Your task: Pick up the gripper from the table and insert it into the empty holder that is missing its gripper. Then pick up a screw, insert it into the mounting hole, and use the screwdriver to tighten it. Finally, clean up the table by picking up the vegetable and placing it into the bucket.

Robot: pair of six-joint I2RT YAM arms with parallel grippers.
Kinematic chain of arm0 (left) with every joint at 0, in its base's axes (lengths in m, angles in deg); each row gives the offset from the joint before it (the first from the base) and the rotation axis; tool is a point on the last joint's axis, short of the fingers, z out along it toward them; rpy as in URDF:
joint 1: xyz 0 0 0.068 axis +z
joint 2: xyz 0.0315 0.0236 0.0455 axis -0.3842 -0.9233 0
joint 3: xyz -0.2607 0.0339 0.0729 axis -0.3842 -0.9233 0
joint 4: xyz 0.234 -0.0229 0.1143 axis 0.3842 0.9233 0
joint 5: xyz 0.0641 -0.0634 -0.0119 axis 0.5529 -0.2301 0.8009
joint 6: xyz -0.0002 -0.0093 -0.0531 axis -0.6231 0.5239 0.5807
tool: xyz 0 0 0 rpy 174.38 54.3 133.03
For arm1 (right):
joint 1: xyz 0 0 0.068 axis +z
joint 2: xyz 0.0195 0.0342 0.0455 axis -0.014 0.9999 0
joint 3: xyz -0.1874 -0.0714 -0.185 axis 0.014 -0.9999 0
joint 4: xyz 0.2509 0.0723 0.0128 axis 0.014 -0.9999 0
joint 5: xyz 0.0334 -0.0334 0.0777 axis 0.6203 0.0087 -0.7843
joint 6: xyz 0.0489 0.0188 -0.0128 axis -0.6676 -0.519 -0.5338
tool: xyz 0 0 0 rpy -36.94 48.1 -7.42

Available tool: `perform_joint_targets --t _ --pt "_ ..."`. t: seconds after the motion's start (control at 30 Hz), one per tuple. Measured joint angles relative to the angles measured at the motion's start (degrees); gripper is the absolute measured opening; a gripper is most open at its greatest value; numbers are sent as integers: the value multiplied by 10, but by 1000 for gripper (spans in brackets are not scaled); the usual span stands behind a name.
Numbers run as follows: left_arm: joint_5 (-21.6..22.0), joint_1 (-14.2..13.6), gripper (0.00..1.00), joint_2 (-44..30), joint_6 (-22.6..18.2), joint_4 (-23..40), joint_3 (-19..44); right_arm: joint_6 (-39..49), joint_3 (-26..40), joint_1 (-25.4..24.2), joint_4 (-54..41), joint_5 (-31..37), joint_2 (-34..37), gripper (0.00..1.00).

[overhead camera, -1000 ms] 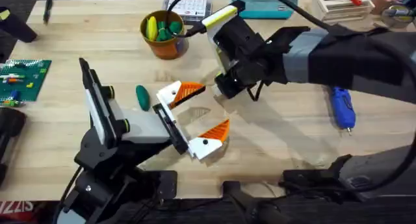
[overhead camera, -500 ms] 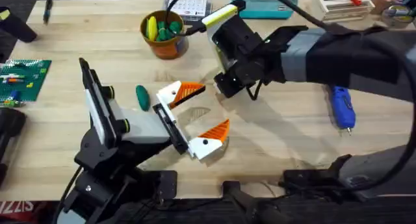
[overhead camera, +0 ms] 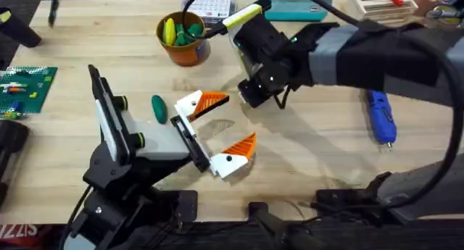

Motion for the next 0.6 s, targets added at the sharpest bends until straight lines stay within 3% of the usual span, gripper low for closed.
perform_joint_targets --t 0.3,0.6 --pt "0 0 990 0 0 0 0 16 113 -32 -125 -1 7 8" --pt "0 0 990 0 0 0 0 21 194 -43 -158 -1 -18 8"
